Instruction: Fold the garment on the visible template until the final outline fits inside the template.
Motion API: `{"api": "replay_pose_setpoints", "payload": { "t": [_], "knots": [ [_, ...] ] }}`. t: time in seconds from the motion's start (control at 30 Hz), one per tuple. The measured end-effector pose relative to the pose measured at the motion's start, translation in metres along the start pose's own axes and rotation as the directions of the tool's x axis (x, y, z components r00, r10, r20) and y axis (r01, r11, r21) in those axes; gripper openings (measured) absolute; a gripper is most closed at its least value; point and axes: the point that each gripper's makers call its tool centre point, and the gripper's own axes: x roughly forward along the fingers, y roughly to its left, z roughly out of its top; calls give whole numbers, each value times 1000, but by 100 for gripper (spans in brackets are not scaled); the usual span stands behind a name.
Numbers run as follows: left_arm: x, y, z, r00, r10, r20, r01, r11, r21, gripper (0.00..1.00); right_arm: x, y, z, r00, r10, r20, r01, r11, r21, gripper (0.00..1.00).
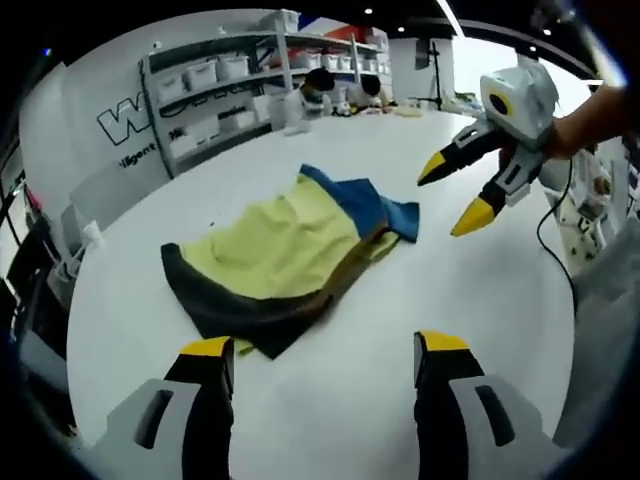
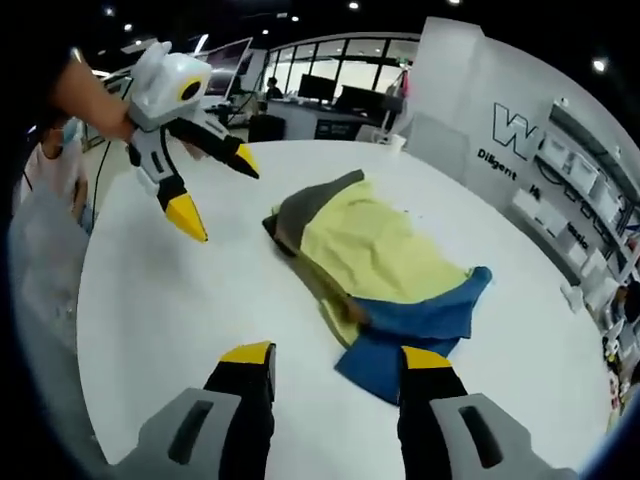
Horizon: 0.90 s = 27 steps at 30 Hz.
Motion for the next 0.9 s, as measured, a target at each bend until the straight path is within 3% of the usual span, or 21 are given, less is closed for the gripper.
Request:
{"api": "replay_pose_setpoints", "payload": {
  "t": [0.23,0.37,0.67,0.9],
  "knots": [
    [2,9,-4,1000,-8,-23,8,1000,0,70,8,-13,3,1000,17,-20,-18,998,-66,43],
    [6,6,-2,999,-30,-19,31,999,37,65,12,-16,3,999,36,-30,-40,989,-142,40],
    [19,-1,-1,997,-70,-38,74,990,117,56,21,-12,5,997,61,-41,-68,980,-189,31],
    [28,3,1,995,-95,-35,100,984,150,41,27,-15,3,996,74,-51,-84,968,-235,15]
  ]
}}
